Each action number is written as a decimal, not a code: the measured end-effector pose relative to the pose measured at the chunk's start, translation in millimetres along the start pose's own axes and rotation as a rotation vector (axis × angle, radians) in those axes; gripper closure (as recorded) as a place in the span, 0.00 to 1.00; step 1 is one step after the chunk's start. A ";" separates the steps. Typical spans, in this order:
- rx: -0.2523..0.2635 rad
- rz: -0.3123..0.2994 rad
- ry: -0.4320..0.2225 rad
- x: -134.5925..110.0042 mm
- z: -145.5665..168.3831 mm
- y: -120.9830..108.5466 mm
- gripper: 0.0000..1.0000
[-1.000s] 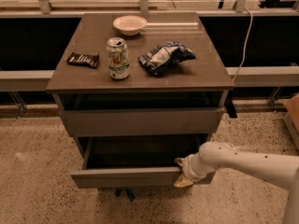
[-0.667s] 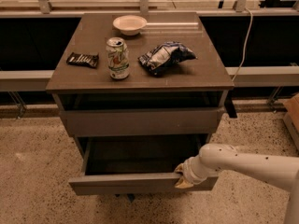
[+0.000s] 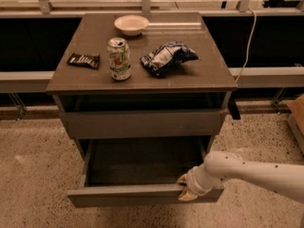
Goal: Open middle drawer
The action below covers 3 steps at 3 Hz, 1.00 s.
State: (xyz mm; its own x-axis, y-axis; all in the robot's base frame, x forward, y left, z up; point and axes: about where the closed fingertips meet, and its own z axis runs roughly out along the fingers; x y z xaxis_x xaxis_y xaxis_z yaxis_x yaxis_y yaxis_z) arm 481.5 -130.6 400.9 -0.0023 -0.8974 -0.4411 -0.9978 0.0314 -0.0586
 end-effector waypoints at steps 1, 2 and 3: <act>0.000 0.000 0.000 -0.4 -1.8 2.2 1.00; -0.004 -0.001 -0.001 -1.1 -0.2 3.1 0.83; -0.007 -0.002 -0.002 -1.5 1.2 4.2 0.59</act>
Offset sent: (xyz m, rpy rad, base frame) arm -0.0023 -0.0003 0.0017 0.0000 0.0000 0.0000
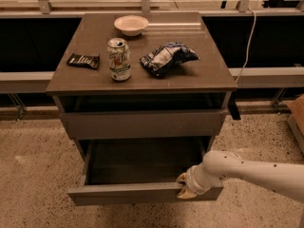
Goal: Open middle drawer
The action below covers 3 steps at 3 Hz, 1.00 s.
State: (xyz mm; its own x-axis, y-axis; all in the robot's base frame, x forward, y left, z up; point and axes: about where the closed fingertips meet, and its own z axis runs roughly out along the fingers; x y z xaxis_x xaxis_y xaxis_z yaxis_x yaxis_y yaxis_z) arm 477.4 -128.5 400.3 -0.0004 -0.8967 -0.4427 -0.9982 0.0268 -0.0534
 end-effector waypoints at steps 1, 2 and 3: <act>-0.003 0.000 -0.001 -0.3 1.4 1.1 0.36; -0.006 0.000 -0.002 -0.5 2.6 2.3 0.13; -0.008 -0.001 -0.002 -0.8 3.7 3.1 0.00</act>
Offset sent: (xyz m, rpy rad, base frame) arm -0.0009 0.0008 -0.0010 0.0008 0.0023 0.0015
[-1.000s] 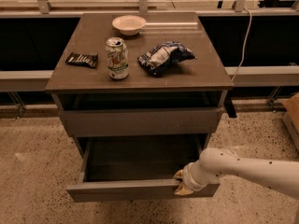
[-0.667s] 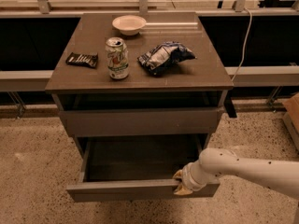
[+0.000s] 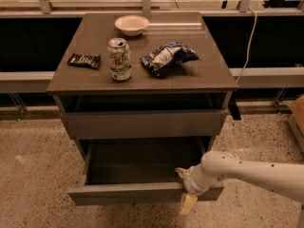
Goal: Open middle drawer
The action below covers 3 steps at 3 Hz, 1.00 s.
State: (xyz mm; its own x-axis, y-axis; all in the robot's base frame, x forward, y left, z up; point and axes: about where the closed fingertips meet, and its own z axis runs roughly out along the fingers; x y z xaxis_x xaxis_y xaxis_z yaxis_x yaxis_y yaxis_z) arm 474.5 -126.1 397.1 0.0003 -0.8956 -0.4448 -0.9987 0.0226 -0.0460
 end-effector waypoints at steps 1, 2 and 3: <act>0.063 -0.029 -0.020 -2.2 -27.7 -9.2 0.00; 0.154 -0.076 -0.065 -3.7 -73.4 -16.6 0.00; 0.249 -0.142 -0.105 -9.1 -125.2 -25.4 0.00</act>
Offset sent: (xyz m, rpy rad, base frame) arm 0.0178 -0.0622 0.1239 0.1082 -0.3108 0.0020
